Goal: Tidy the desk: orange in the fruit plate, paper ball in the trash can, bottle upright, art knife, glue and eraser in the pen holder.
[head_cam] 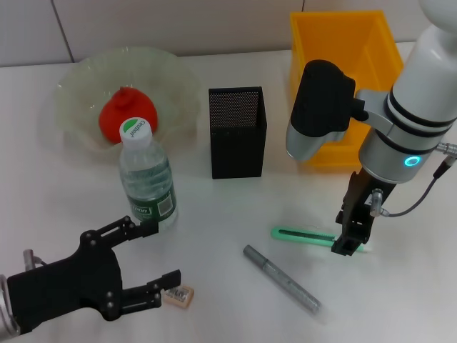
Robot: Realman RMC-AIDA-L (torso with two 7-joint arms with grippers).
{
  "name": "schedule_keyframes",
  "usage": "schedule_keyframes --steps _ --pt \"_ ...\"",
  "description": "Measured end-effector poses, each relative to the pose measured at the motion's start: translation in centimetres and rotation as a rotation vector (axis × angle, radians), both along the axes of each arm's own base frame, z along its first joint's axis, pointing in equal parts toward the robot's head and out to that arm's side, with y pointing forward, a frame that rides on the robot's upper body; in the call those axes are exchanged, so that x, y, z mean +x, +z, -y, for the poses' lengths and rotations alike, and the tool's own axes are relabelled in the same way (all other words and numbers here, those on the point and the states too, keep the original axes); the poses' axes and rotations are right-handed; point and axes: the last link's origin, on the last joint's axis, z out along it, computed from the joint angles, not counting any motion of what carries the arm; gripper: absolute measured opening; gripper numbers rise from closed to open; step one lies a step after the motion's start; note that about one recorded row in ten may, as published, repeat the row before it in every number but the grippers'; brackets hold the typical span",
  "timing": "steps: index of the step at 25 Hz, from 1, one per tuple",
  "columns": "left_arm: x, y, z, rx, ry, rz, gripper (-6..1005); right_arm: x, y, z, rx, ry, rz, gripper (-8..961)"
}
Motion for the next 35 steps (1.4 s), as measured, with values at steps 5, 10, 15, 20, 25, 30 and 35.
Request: schedule_keyframes --steps 5,10,15,20,25,30,35 --pt "-0.1 -0.1 0.1 -0.013 -0.003 -0.011 814 0.1 -0.1 0.0 0.002 0.003 0.000 511" --pt "-0.1 -0.2 0.2 -0.023 -0.004 -0.019 814 0.2 -0.4 0.1 -0.001 0.017 0.011 507" --pt "-0.2 -0.1 0.2 -0.025 -0.002 -0.020 813 0.3 -0.6 0.2 -0.002 0.023 0.017 503" --pt "-0.2 -0.1 0.2 -0.026 -0.002 -0.020 812 0.4 -0.7 0.2 0.007 0.027 0.011 468" --pt "-0.2 -0.1 0.2 -0.026 -0.002 -0.020 811 0.5 -0.8 0.1 0.009 0.031 0.008 399" --pt "-0.1 -0.1 0.2 -0.027 -0.003 -0.019 810 0.5 -0.8 0.1 0.010 0.033 0.006 374" --pt "-0.1 -0.1 0.1 -0.028 -0.006 -0.018 809 0.6 -1.0 0.3 0.003 0.039 0.012 349"
